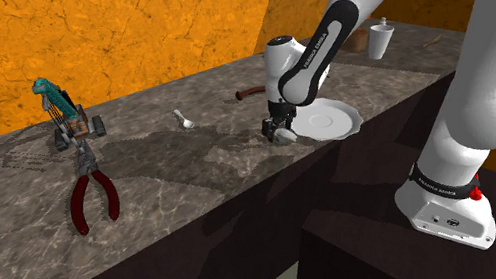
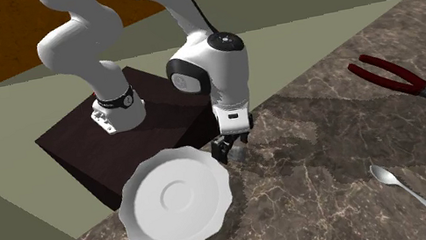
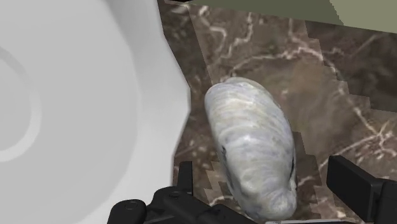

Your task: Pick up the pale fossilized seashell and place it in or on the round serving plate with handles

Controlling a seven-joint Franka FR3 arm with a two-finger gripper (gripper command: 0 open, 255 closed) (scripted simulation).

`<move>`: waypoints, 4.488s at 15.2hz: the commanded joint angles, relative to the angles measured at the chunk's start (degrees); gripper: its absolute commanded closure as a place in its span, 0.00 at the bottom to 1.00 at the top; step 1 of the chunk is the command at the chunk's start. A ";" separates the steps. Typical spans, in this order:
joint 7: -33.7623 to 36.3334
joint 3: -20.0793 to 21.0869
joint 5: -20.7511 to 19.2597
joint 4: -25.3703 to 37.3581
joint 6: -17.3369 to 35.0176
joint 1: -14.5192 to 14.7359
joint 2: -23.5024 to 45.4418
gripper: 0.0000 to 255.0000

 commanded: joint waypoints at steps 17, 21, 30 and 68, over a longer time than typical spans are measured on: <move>-0.98 0.29 1.05 0.09 -4.07 -0.06 -4.00 1.00; -1.65 0.40 1.76 0.43 -7.41 -0.01 -7.02 1.00; -2.82 0.50 2.92 1.96 -14.85 0.18 -12.96 1.00; -27.28 -14.48 2.87 -6.08 -0.20 -10.16 -7.79 0.00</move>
